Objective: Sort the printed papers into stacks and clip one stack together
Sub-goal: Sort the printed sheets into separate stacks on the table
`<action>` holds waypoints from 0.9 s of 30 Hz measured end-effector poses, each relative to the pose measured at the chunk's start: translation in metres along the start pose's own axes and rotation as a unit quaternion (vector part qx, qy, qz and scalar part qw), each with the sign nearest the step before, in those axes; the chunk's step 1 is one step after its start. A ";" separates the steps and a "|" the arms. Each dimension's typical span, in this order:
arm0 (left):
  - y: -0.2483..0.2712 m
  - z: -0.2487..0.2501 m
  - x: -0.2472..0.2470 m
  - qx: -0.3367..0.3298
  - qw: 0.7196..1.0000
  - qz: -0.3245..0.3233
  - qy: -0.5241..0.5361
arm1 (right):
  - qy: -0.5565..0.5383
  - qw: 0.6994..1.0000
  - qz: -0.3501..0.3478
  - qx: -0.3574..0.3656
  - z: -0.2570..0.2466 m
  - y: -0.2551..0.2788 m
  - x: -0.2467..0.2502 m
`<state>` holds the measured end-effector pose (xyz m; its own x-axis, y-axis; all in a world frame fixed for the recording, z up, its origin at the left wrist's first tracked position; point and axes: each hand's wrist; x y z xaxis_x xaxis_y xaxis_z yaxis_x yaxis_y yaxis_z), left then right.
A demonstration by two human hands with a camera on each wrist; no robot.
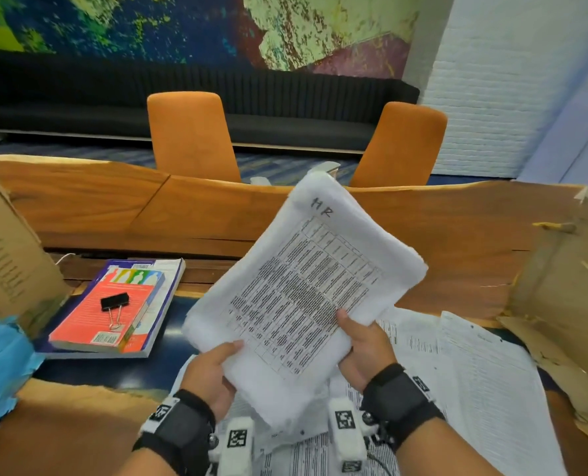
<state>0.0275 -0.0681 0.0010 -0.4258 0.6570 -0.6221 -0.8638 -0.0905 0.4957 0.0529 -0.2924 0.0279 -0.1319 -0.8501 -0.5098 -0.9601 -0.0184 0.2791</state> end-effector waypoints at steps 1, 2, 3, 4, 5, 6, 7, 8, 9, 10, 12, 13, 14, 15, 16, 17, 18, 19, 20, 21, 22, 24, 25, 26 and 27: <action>-0.002 0.004 0.000 -0.022 1.000 0.006 0.000 | -0.002 1.000 0.005 -0.005 0.003 -0.001 0.006; -0.002 0.010 -0.001 -0.049 0.999 0.007 -0.019 | 0.000 1.000 0.017 -0.002 0.003 -0.002 0.015; -0.001 0.018 -0.002 -0.076 0.996 0.002 -0.050 | 0.011 0.999 0.034 0.004 0.000 -0.003 0.026; 0.000 0.027 -0.001 -0.101 0.991 -0.007 -0.087 | 0.026 0.998 0.049 0.011 -0.006 -0.004 0.039; 0.003 0.036 0.001 -0.122 0.985 -0.017 -0.124 | 0.049 0.997 0.062 0.016 -0.012 -0.006 0.053; 0.005 0.045 0.003 -0.138 0.978 -0.022 -0.155 | 0.093 0.993 0.068 0.020 -0.019 -0.006 0.063; 0.006 0.052 0.006 -0.150 0.972 -0.027 -0.178 | 0.169 0.983 0.072 0.028 -0.026 -0.006 0.070; 0.006 0.057 0.008 -0.157 0.967 -0.035 -0.196 | 0.262 0.962 0.066 0.037 -0.031 -0.006 0.072; 0.006 0.061 0.010 -0.161 0.963 -0.047 -0.212 | 0.347 0.935 0.057 0.047 -0.036 -0.006 0.070; 0.005 0.062 0.010 -0.164 0.958 -0.058 -0.227 | 0.404 0.912 0.046 0.058 -0.042 -0.007 0.066; 0.004 0.063 0.008 -0.166 0.952 -0.081 -0.244 | 0.427 0.899 0.044 0.083 -0.052 -0.012 0.057; 0.004 0.063 0.007 -0.167 0.950 -0.094 -0.248 | 0.403 0.909 0.047 0.092 -0.056 -0.014 0.053; 0.004 0.062 0.007 -0.166 0.948 -0.108 -0.248 | 0.369 0.923 0.049 0.101 -0.059 -0.013 0.049; 0.004 0.060 0.007 -0.165 0.946 -0.122 -0.252 | 0.338 0.934 0.055 0.106 -0.058 -0.013 0.050; 0.003 0.058 0.010 -0.167 0.943 -0.127 -0.258 | 0.320 0.940 0.060 0.106 -0.054 -0.012 0.052; 0.001 0.053 0.013 -0.167 0.942 -0.123 -0.264 | 0.326 0.938 0.071 0.096 -0.046 -0.011 0.055; -0.001 0.047 0.018 -0.166 0.943 -0.113 -0.267 | 0.348 0.931 0.080 0.078 -0.037 -0.008 0.058; -0.004 0.042 0.023 -0.164 0.943 -0.103 -0.270 | 0.383 0.918 0.086 0.054 -0.028 -0.003 0.061; -0.006 0.038 0.028 -0.162 0.943 -0.097 -0.274 | 0.415 0.904 0.093 0.032 -0.022 0.001 0.064; -0.007 0.035 0.031 -0.161 0.942 -0.092 -0.281 | 0.439 0.892 0.102 0.028 -0.020 0.004 0.065; -0.007 0.035 0.032 -0.163 0.939 -0.090 -0.289 | 0.454 0.883 0.110 0.047 -0.023 0.007 0.063; -0.007 0.036 0.031 -0.167 0.934 -0.087 -0.304 | 0.503 0.845 0.121 0.138 -0.039 0.015 0.051; -0.007 0.037 0.030 -0.167 0.933 -0.083 -0.308 | 0.571 0.787 0.130 0.195 -0.047 0.020 0.040; -0.007 0.038 0.030 -0.169 0.932 -0.080 -0.310 | 0.656 0.703 0.127 0.242 -0.053 0.025 0.028; -0.008 0.038 0.029 -0.171 0.932 -0.081 -0.311 | 0.733 0.614 0.107 0.272 -0.054 0.026 0.017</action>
<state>0.0320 -0.0196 0.0020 -0.1363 0.9795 -0.1481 -0.9836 -0.1160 0.1384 0.0386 -0.3358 0.0702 -0.2879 -0.3699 0.8833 -0.9526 0.0163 -0.3037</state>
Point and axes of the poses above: each hand's wrist, its own y-axis away from the middle knuckle, its own x-axis out of the back of the hand, z = x × y, and after that the axes turned 10 degrees about y, right-handed
